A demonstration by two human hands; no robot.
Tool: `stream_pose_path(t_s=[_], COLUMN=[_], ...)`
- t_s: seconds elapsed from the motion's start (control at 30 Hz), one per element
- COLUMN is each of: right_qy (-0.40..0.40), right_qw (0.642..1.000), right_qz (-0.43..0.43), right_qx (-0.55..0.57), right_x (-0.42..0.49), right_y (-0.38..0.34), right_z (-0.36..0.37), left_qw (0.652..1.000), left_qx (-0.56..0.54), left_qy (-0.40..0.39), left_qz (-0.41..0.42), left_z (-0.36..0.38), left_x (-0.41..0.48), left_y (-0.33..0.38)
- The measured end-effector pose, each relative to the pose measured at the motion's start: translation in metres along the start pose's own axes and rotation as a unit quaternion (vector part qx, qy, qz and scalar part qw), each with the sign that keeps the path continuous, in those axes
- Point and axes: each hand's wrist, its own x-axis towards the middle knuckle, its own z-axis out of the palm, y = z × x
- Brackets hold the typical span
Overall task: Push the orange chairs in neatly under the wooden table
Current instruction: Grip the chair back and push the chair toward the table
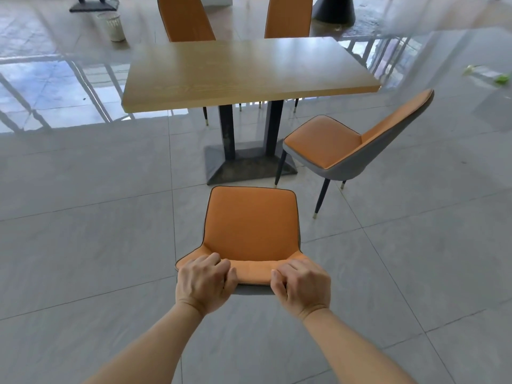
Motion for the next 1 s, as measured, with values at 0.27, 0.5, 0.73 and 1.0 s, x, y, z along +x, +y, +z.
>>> stream_pose_path(t_s=[0.27, 0.5, 0.73, 1.0], right_qy=[0.021, 0.022, 0.016, 0.014], right_qw=[0.999, 0.997, 0.996, 0.997], right_qz=[-0.047, -0.072, -0.079, -0.066], right_qx=[0.016, 0.033, 0.036, 0.025], right_x=[0.040, 0.088, 0.123, 0.168], right_y=[0.038, 0.070, 0.071, 0.056], right_z=[0.012, 0.032, 0.049, 0.069], left_qw=[0.999, 0.997, 0.995, 0.995], left_qx=[0.010, 0.037, 0.058, 0.053], left_qy=[0.015, 0.009, -0.008, 0.000], left_qz=[-0.031, -0.071, -0.086, -0.090], left_z=[0.018, 0.031, 0.043, 0.052], left_x=[0.034, 0.072, 0.101, 0.139], left_y=[0.012, 0.018, -0.004, -0.045])
